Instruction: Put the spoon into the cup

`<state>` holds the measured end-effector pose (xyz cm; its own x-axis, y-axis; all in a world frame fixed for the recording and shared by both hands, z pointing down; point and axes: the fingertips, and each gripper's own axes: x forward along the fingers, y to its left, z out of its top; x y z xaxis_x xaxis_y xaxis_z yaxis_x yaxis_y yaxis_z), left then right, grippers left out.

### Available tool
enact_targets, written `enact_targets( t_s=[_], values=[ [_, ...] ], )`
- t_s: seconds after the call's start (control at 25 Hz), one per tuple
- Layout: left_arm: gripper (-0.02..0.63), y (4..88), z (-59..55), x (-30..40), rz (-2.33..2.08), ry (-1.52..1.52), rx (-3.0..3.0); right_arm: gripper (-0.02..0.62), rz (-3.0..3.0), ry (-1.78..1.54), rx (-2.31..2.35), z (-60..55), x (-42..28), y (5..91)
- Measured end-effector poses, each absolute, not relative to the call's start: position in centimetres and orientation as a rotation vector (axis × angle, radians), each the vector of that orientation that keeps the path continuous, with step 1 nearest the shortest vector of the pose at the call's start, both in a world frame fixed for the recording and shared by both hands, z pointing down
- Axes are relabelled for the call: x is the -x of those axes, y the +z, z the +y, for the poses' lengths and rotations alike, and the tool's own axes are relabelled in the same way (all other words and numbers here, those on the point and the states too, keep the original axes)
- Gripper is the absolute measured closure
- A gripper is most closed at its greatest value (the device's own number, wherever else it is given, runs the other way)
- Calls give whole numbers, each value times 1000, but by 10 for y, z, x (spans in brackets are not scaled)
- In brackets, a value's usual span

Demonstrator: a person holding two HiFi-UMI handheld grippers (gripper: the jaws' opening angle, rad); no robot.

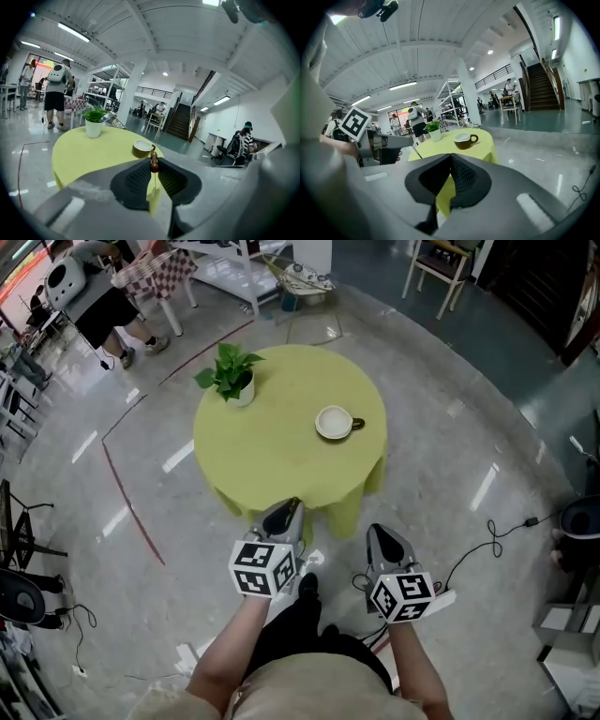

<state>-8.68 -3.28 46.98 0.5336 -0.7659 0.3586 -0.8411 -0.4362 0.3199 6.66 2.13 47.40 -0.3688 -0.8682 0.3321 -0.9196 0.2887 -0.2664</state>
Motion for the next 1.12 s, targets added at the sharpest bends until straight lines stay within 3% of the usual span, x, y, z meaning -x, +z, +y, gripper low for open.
enact_targets(
  t_s=[1.12],
  values=[
    [558, 462, -151, 78, -1245, 177, -2337, 594, -2362, 670, -1756, -72, -65, 478]
  ],
)
